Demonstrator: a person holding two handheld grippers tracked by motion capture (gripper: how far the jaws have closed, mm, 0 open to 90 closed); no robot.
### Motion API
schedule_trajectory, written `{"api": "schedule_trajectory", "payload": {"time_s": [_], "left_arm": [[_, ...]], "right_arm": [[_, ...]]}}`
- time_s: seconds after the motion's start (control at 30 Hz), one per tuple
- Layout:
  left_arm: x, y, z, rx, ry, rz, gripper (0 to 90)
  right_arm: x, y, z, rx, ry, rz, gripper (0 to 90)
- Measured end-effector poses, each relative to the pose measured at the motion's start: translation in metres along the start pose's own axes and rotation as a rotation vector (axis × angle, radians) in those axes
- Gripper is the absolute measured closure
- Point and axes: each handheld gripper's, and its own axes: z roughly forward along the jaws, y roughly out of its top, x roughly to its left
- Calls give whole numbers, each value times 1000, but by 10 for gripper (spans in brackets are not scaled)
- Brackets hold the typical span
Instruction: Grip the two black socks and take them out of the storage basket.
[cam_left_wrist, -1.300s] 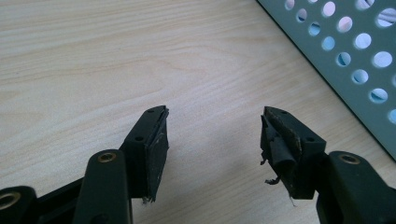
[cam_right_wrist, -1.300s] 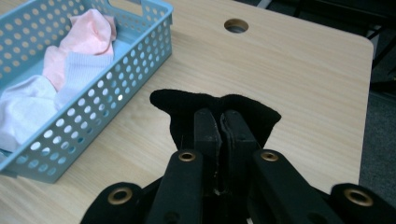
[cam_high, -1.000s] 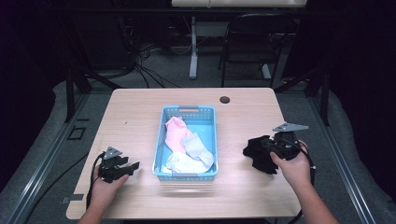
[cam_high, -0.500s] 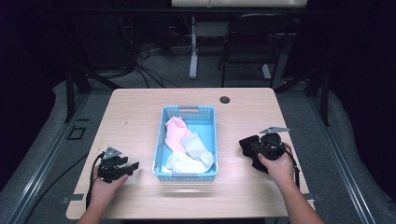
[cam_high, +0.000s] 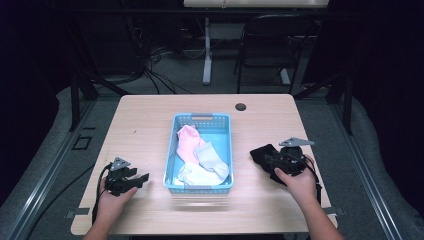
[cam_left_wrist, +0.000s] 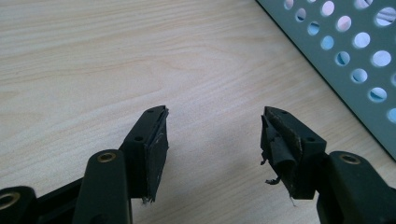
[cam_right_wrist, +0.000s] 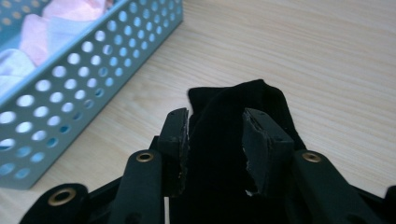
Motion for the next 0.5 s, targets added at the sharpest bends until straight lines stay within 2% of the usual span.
{"api": "schedule_trajectory", "payload": {"time_s": [0.1, 0.13, 0.2, 0.3, 0.43, 0.5], "left_arm": [[0, 0, 0, 1, 1, 0, 415], [0, 0, 0, 2, 2, 0, 415], [-1, 0, 0, 2, 1, 1, 415], [-1, 0, -1, 3, 0, 2, 416], [-1, 0, 0, 1, 1, 4, 415], [-1, 0, 0, 0, 1, 3, 416]], "right_arm": [[5, -1, -6, -5, 9, -15, 592], [10, -3, -9, -27, 23, -16, 579], [15, -5, -12, -34, 30, -19, 575], [19, -9, -12, -43, 36, -18, 572], [30, -23, -7, -25, 36, -41, 563], [32, -26, -6, -25, 37, -38, 563]]}}
